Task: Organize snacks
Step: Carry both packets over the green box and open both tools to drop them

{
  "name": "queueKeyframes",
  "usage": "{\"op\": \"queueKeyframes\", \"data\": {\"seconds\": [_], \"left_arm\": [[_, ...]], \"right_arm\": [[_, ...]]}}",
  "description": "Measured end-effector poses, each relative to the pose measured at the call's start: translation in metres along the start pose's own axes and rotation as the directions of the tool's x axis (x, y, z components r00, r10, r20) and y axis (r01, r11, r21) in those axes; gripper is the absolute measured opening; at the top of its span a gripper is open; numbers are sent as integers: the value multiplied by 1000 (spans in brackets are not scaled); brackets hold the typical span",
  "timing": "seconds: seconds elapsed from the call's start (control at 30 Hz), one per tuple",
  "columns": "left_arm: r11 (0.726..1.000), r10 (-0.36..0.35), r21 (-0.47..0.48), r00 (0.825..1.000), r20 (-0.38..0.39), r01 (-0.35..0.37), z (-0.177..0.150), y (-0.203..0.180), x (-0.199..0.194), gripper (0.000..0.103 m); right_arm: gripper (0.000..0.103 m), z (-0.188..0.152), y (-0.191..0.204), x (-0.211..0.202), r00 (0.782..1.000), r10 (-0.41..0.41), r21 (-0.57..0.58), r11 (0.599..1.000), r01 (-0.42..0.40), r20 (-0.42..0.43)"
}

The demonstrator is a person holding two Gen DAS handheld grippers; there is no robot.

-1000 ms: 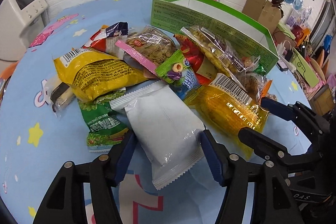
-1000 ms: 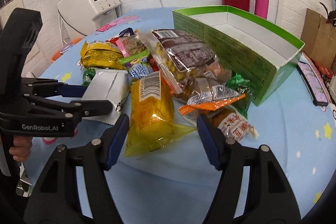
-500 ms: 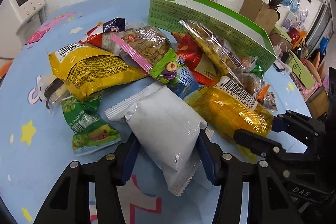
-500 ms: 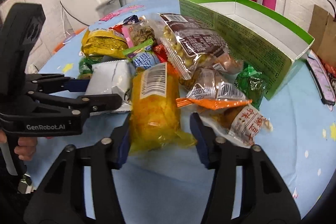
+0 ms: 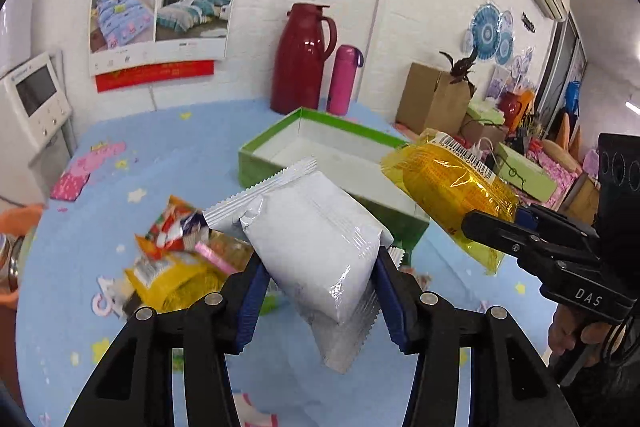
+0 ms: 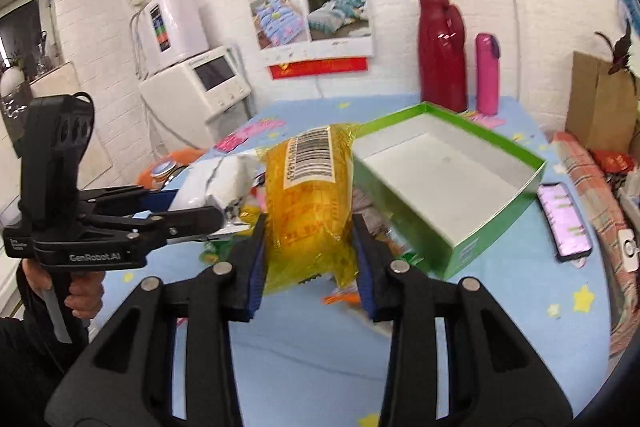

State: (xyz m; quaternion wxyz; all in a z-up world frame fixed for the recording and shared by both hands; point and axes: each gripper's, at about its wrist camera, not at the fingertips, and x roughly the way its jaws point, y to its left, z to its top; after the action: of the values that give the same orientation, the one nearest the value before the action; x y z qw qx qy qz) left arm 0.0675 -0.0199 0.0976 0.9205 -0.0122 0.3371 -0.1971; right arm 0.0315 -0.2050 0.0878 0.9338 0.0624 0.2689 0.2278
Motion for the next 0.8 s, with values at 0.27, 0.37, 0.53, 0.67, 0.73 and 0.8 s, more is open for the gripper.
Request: {"op": "queueKeyframes", "data": {"seconds": [0.27, 0.37, 0.53, 0.67, 0.73, 0.8], "left_arm": [[1000, 14, 0, 1000, -6, -14, 70, -14, 83, 52], [999, 48, 16, 998, -30, -47, 77, -17, 126, 52], [996, 83, 42, 993, -85, -80, 79, -18, 179, 52], [995, 91, 35, 990, -104, -88, 79, -12, 200, 54], [996, 86, 31, 992, -93, -83, 78, -8, 202, 76], [993, 120, 27, 990, -71, -119, 78, -6, 199, 99]], "right_arm": [[40, 17, -78, 54, 986, -157, 114, 980, 163, -57], [40, 16, -104, 76, 979, -169, 130, 974, 183, -109], [40, 11, -128, 112, 968, -175, 134, 970, 201, -182], [43, 9, -136, 129, 965, -174, 114, 973, 198, -197], [54, 11, -135, 134, 966, -181, 77, 977, 198, -183], [73, 11, -132, 133, 967, -198, 56, 976, 209, -161]]}}
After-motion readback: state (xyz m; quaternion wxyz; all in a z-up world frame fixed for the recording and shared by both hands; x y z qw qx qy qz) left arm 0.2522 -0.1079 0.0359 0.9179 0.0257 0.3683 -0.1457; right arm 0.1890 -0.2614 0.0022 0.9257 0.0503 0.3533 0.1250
